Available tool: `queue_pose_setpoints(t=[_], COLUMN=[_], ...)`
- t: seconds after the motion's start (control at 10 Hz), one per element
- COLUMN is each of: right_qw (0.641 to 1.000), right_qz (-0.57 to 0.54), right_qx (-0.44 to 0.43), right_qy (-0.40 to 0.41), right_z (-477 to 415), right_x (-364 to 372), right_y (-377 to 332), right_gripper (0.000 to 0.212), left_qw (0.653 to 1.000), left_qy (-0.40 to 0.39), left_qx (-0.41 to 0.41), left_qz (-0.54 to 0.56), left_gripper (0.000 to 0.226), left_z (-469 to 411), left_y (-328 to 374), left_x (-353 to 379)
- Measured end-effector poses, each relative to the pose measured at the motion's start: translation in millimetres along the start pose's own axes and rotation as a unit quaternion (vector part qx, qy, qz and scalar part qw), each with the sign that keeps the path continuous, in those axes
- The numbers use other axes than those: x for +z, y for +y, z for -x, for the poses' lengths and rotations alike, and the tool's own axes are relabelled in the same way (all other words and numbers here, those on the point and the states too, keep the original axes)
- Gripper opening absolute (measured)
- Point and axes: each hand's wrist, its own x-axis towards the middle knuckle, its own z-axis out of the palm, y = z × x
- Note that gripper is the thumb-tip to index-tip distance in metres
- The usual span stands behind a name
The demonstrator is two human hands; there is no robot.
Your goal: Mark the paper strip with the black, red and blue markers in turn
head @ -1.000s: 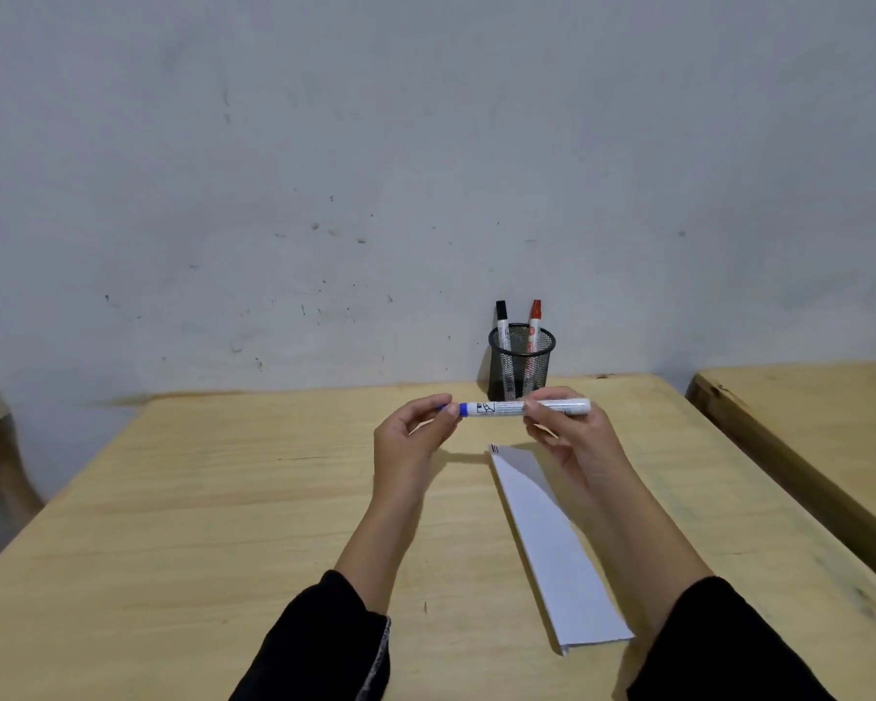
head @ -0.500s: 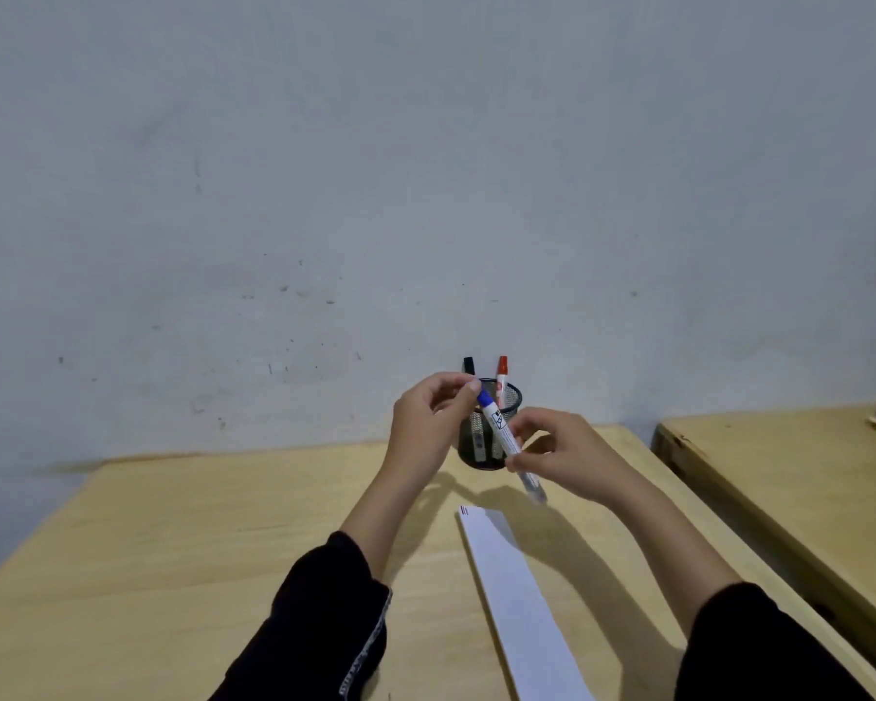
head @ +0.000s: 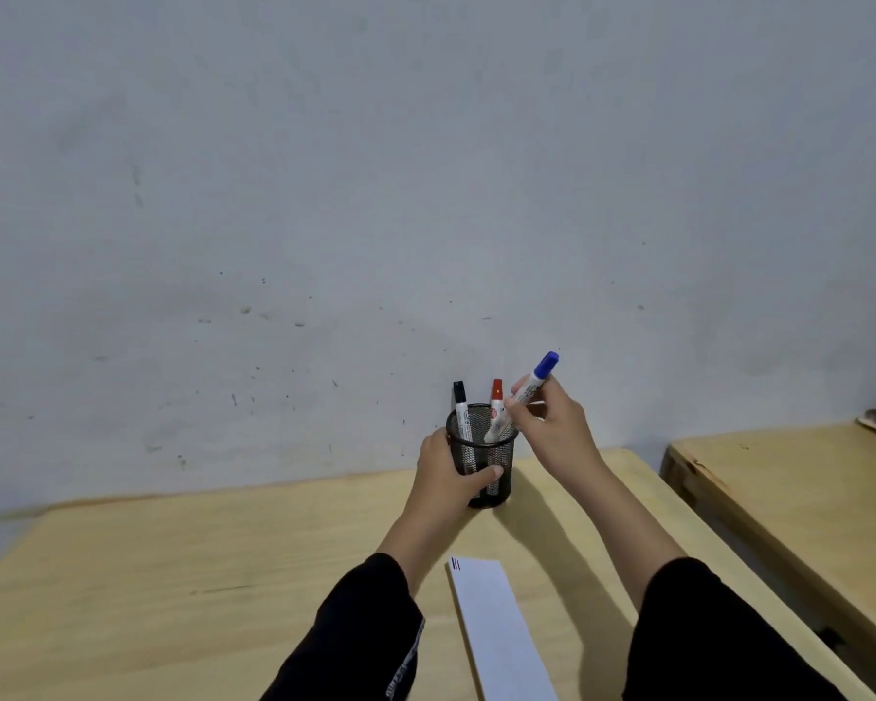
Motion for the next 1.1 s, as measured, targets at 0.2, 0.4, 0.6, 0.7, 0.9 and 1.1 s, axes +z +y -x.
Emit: queue_pose_setpoints(t=[0.2, 0.4, 0.6, 0.7, 0.9, 1.1], right_qw=[0.992, 0.989, 0.988, 0.988, 0.983, 0.975], right_qz=[0.107, 0.127, 0.136, 0.136, 0.160, 0.197], right_qx=[0.014, 0.027, 0.030, 0.037, 0.057, 0.075], right_qy=[-0.061, -0.072, -0.068, -0.065, -0.062, -0.069], right_z=[-6, -11, -9, -6, 0, 10], right_x=[10, 13, 11, 8, -2, -12], right_y=[9, 13, 12, 7, -3, -13], right_gripper=[0.010, 0.016, 0.012, 0.015, 0.041, 0.053], left_qw=[0.999, 0.998, 0.998, 1.000, 0.997, 0.987], left_qy=[0.022, 0.015, 0.006, -0.005, -0.036, -0.051], left_qx=[0.002, -0.004, -0.005, -0.001, -0.005, -0.021], left_qz=[0.027, 0.059, 0.057, 0.026, -0.068, -0.154], left_gripper=[0.051, 0.052, 0.051, 0.041, 0.049, 0.074], left_z=[-4, -6, -7, -8, -4, 10], left_y=[-6, -4, -4, -5, 4, 19], left_x=[3, 3, 3, -2, -19, -41])
